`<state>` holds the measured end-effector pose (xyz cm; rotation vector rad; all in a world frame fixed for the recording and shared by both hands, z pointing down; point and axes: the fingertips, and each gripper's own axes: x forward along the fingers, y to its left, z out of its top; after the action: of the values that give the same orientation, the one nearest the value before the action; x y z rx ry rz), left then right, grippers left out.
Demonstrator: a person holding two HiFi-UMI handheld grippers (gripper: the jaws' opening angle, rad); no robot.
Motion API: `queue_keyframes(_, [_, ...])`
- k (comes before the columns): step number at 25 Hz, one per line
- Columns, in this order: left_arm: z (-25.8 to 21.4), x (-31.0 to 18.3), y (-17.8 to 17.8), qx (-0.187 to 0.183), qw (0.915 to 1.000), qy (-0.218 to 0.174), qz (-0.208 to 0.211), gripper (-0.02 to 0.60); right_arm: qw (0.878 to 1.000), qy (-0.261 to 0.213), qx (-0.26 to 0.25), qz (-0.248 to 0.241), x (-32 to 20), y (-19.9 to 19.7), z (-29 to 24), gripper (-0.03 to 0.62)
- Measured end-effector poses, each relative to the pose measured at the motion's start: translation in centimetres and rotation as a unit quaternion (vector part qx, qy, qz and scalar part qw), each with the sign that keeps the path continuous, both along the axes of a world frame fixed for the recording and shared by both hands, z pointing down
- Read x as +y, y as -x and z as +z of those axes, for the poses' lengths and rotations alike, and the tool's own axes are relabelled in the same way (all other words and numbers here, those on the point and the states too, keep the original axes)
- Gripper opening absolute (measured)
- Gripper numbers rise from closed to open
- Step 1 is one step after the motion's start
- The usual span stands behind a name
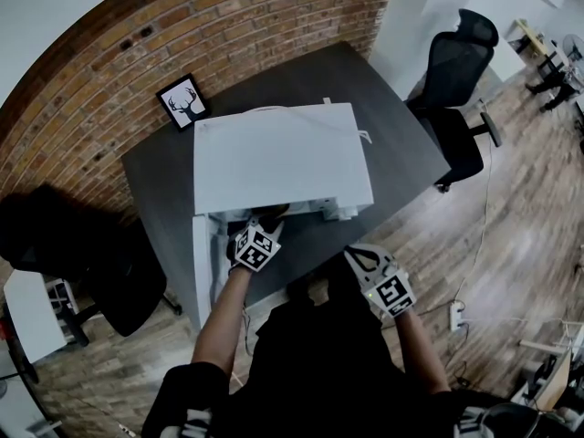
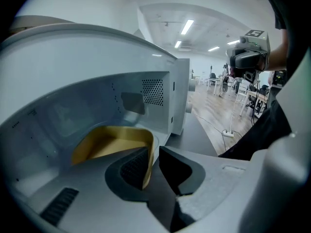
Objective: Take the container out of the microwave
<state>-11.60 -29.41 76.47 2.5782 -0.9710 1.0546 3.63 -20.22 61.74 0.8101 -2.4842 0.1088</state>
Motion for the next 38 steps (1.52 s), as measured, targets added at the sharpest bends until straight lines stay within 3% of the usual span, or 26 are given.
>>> queue_keyframes(6, [1.0,-0.2,0.1,-0.025,0.9996,-0.001,0.013,0.057,1.000,0.008,0.004,-0.002,0.5,-0.1,1.1,-0.002])
queue_keyframes(38, [0.9,0.0,2.1,-0.048,0.9987,-0.015,0.001,0.035,1.000,-0.011,0.003,0.013,0.8,0.1,1.3,-0.002])
